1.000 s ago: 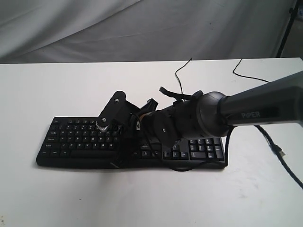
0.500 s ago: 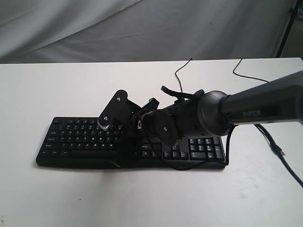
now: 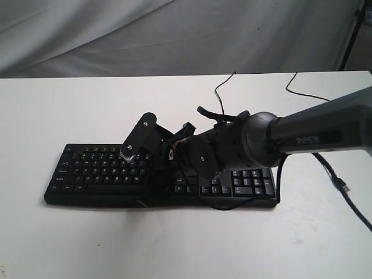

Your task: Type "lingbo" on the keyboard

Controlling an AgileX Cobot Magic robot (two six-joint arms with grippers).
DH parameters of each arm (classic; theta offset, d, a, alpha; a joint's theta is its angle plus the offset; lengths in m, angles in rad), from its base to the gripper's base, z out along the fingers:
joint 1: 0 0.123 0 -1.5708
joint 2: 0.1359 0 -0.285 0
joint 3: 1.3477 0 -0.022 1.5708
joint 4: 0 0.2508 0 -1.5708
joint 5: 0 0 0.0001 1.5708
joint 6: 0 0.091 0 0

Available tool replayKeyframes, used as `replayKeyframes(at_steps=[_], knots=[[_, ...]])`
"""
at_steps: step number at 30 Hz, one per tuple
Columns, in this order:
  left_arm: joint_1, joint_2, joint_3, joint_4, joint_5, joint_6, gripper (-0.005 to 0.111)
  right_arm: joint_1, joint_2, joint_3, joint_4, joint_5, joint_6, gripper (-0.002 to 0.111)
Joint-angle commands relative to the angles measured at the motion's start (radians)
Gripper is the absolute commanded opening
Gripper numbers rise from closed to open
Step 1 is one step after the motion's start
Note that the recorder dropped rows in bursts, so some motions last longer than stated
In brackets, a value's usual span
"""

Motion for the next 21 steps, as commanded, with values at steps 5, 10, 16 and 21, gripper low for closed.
replayKeyframes(at_steps=[5,10,16,21], knots=[[-0.004,0.003,0.005,-0.001,-0.004,-0.003,0.001,-0.005,-0.021,-0.051,-0.026,0.018,-0.007,0.0],[-0.004,0.003,0.005,-0.001,-0.004,-0.003,0.001,-0.005,0.018,-0.109,-0.04,0.018,-0.007,0.0],[-0.004,0.003,0.005,-0.001,-0.004,-0.003,0.001,-0.005,0.052,-0.119,-0.048,-0.003,-0.007,0.0],[-0.004,0.003,0.005,-0.001,-0.004,-0.003,0.001,-0.002,0.064,-0.119,-0.052,-0.047,-0.007,0.0]])
